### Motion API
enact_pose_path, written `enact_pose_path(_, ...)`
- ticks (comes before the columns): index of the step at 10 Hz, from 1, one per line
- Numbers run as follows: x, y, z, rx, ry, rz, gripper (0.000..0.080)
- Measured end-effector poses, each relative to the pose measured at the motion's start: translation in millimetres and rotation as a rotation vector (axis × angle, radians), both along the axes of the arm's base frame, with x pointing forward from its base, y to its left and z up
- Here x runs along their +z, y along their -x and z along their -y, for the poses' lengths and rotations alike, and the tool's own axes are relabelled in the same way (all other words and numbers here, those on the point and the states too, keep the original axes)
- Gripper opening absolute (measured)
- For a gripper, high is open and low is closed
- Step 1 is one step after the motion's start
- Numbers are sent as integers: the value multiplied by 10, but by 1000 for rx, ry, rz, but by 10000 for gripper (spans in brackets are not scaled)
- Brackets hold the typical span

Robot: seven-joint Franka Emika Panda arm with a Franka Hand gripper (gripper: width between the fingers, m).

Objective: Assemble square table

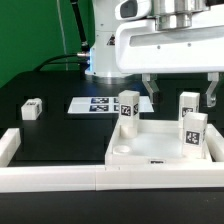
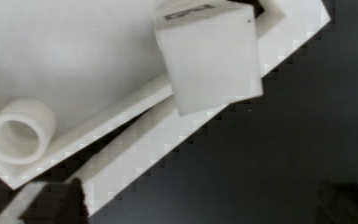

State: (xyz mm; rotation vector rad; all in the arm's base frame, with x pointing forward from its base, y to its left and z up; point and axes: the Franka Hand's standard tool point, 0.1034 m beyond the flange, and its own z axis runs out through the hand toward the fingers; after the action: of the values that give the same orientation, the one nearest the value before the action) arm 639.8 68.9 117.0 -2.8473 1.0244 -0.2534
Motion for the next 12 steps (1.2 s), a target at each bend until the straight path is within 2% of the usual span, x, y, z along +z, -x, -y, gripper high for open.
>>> enact_pose_path(1, -67, 25, 151, 45, 26, 29, 649)
enact_pose_path(2, -47, 115, 293, 110, 40, 27, 649)
enact_pose_path(3, 81, 191, 461, 139, 38, 36, 649)
enact_pose_path(4, 136, 216, 584, 176, 47, 41, 649)
enact_pose_path(6, 97, 220, 570, 333, 89, 40, 649)
enact_pose_path(8, 96, 220, 586, 434, 111, 43, 649)
enact_pose_path(9, 84, 228, 640, 557, 146, 53, 649)
enact_pose_path(10, -21, 365, 876, 684, 204, 75, 649)
enact_pose_path(12, -147, 783, 1428, 860, 264, 44, 649)
